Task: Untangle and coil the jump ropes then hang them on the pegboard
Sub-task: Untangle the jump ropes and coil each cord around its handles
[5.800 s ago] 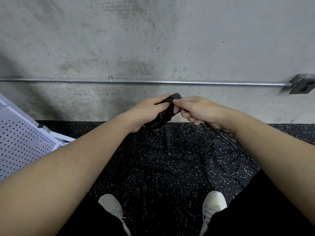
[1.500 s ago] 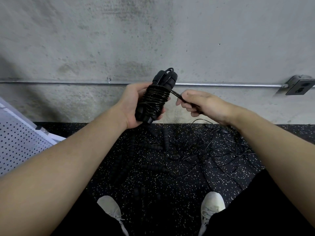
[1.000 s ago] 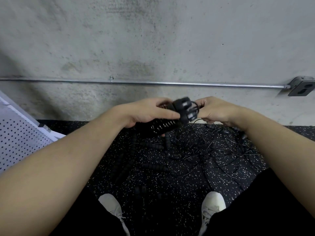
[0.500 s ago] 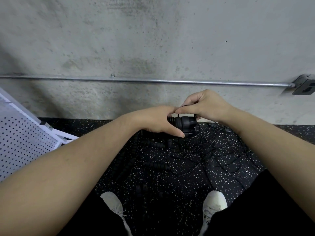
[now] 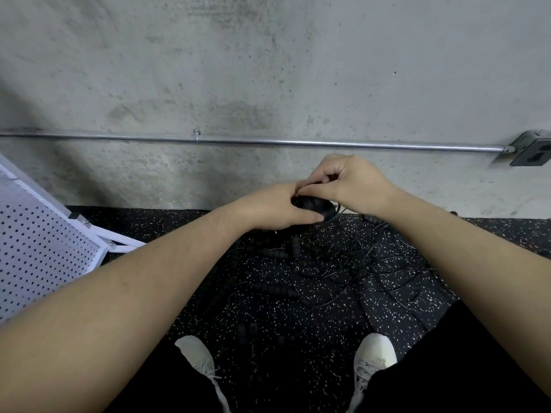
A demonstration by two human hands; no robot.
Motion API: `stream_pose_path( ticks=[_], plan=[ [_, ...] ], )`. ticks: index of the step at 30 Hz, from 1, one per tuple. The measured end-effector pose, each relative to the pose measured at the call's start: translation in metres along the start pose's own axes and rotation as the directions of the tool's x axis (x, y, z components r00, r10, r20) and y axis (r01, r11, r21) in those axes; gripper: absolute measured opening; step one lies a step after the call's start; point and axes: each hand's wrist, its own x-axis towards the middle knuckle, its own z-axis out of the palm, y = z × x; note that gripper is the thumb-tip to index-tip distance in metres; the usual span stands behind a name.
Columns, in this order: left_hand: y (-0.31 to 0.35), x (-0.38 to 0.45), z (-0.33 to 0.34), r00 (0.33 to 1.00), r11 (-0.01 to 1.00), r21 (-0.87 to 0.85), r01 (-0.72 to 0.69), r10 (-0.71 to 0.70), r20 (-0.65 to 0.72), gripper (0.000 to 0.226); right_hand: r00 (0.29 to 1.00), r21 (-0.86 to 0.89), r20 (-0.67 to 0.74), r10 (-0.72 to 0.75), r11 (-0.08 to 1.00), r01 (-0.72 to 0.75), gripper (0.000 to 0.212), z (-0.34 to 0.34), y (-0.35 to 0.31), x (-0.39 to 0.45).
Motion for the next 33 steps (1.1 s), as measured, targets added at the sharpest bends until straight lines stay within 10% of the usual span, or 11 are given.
stream_pose_path(
  ticks=[13, 18, 26, 33],
  plan=[
    [0.001, 0.004, 0.011, 0.931, 0.991, -0.137, -0.015, -0.036, -0.364, 0.05, 0.98, 0.099, -0.195, 0.041, 0.995, -0.022, 0.014, 0.002, -0.003, 0.008],
    [0.006, 0.0, 0.01, 0.886, 0.994, -0.106, -0.014, -0.037, -0.462, 0.052, 0.894, 0.355, -0.1, 0.437, 0.855, -0.378, 0.059, -0.004, -0.005, 0.0],
    [0.008, 0.002, 0.015, 0.875, 0.999, 0.042, 0.03, -0.006, -0.485, 0.048, 0.897, 0.409, -0.031, 0.441, 0.824, -0.392, 0.04, -0.007, -0.002, -0.001],
    [0.008, 0.008, 0.021, 0.924, 0.961, -0.265, -0.081, -0.027, -0.381, 0.051, 0.92, 0.541, -0.101, 0.38, 0.797, -0.27, 0.018, -0.006, -0.004, 0.004]
  ],
)
